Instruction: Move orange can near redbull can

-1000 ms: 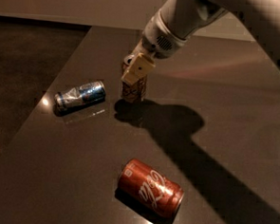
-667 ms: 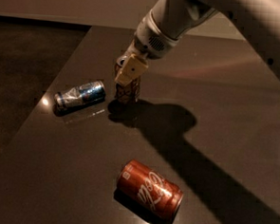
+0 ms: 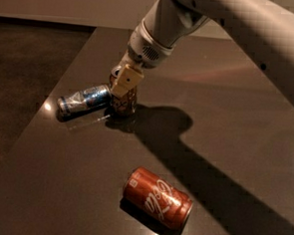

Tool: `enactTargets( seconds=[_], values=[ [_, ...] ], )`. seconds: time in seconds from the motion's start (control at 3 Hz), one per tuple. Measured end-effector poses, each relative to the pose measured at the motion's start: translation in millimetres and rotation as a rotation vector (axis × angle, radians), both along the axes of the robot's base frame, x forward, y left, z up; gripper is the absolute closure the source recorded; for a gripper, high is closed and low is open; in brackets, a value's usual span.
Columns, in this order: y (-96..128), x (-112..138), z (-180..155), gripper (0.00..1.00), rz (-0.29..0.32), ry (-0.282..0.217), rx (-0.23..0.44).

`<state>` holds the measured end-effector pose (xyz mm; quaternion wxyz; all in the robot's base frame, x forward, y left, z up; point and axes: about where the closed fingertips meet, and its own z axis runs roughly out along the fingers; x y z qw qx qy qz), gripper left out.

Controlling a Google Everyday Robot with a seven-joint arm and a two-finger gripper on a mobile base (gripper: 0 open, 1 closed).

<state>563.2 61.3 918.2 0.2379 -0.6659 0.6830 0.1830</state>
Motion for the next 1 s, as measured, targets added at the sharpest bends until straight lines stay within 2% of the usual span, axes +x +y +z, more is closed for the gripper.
enactTargets(
  seconds=[0.33,0.67,1.0],
  values=[
    [5.5,-2.5,-6.8,0.36,0.016,0.008,0.003],
    [7.5,-3.2,-7.9,0.05,0.020,0.010,0.003],
    [8.2,-3.5,-8.4,0.00,0.021,0.011,0.002]
  ],
)
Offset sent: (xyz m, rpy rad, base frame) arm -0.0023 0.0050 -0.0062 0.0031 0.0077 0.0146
